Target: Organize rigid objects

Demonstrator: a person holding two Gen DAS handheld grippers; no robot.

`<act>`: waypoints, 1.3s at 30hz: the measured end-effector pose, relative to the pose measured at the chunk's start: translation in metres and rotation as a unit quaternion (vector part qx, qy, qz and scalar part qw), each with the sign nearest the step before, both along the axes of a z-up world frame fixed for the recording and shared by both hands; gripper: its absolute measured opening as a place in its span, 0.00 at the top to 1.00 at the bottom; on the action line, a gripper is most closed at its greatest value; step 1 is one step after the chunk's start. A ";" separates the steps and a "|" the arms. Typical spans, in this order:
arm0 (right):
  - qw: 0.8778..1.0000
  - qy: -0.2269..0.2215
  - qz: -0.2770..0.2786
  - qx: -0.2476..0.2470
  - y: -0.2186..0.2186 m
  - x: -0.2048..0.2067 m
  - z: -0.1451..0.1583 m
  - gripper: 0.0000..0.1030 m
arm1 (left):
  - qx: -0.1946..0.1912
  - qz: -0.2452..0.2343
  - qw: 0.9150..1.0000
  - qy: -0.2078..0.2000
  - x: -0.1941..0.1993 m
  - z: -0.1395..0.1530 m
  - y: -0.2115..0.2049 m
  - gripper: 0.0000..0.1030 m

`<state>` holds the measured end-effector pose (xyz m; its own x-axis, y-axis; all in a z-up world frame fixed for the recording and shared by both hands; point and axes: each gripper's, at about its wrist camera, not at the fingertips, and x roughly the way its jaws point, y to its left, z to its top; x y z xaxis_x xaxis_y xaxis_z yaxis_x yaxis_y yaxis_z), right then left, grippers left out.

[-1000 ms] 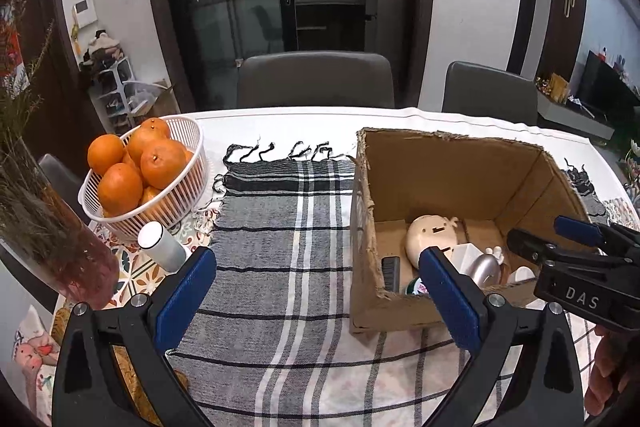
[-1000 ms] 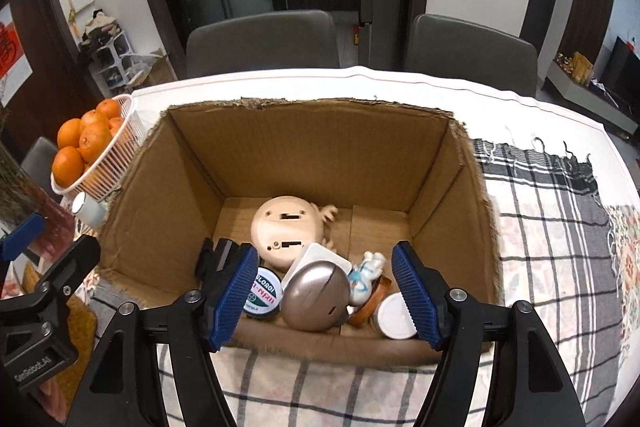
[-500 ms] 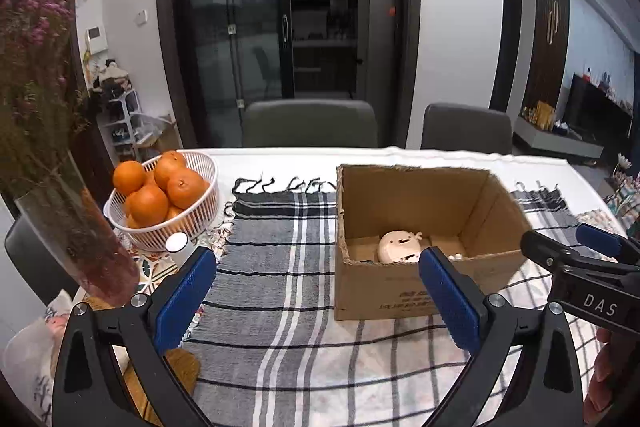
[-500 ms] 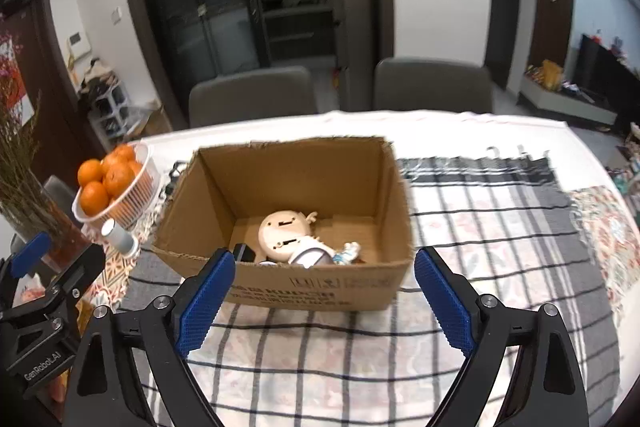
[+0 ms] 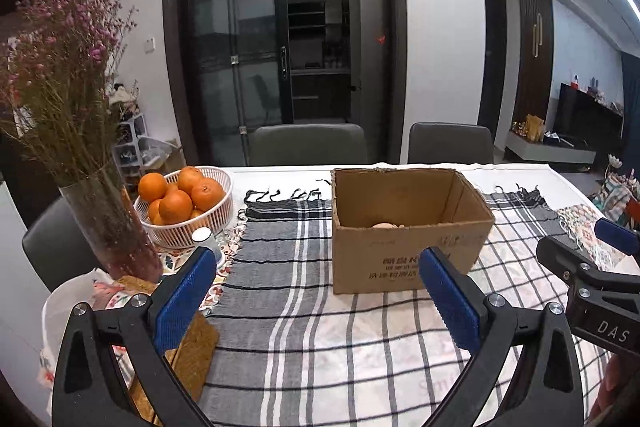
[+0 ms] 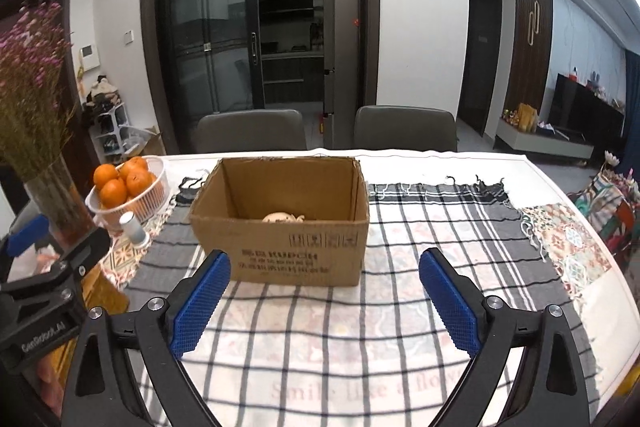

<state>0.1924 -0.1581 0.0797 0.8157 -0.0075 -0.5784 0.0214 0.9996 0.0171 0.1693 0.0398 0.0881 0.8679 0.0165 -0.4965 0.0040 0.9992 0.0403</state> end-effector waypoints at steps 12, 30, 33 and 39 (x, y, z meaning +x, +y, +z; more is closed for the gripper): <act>1.000 -0.005 -0.014 0.003 -0.015 -0.063 -0.014 0.07 | 0.017 -0.017 1.000 -0.011 -0.055 -0.011 -0.015 0.00; 1.000 -0.026 -0.005 0.003 -0.022 -0.125 -0.013 0.07 | 0.007 -0.017 1.000 -0.022 -0.106 -0.008 -0.020 0.00; 1.000 -0.029 -0.001 0.004 -0.021 -0.130 -0.012 0.07 | 0.009 -0.017 1.000 -0.022 -0.108 -0.009 -0.021 0.00; 1.000 -0.028 0.001 0.006 -0.022 -0.131 -0.014 0.07 | 0.011 -0.016 1.000 -0.025 -0.112 -0.010 -0.021 0.00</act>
